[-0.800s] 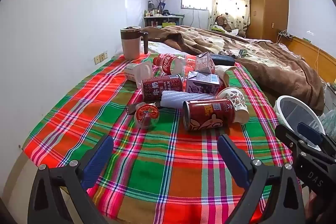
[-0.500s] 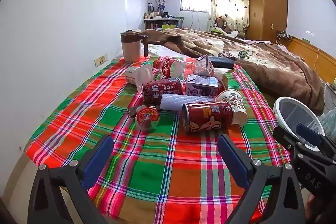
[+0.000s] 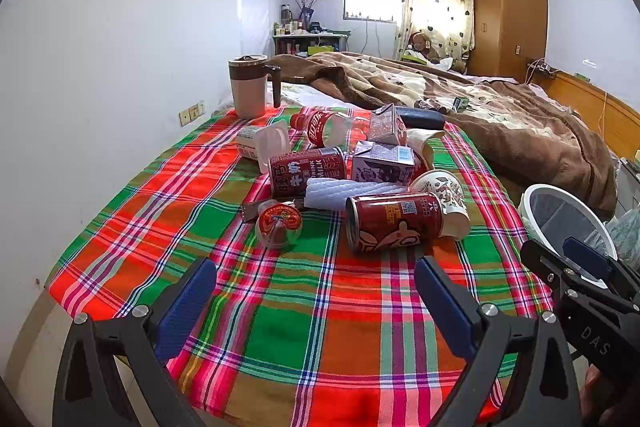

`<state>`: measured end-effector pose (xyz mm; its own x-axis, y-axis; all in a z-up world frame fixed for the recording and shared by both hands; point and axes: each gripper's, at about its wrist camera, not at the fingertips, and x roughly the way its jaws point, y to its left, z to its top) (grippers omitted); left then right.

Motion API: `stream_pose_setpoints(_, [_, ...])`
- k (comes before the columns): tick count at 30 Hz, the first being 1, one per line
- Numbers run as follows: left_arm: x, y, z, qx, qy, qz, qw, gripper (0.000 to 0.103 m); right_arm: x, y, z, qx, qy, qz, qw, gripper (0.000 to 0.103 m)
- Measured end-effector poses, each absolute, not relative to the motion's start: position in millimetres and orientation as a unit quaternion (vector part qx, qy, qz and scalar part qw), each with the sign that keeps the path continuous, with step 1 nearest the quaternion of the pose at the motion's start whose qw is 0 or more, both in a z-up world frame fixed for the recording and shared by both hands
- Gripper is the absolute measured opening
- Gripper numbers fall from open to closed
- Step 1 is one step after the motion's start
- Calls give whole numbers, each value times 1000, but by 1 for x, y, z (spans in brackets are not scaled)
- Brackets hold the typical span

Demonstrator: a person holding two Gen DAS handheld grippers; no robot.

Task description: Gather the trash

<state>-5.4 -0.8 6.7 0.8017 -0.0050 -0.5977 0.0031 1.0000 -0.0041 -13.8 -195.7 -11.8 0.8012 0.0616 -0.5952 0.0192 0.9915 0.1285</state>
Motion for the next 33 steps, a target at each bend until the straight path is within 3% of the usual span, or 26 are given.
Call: stream_pose_setpoints(33, [-7,-1,5,-1,315,-1,949,100,-16,-199,-11,70,313,7,947,72])
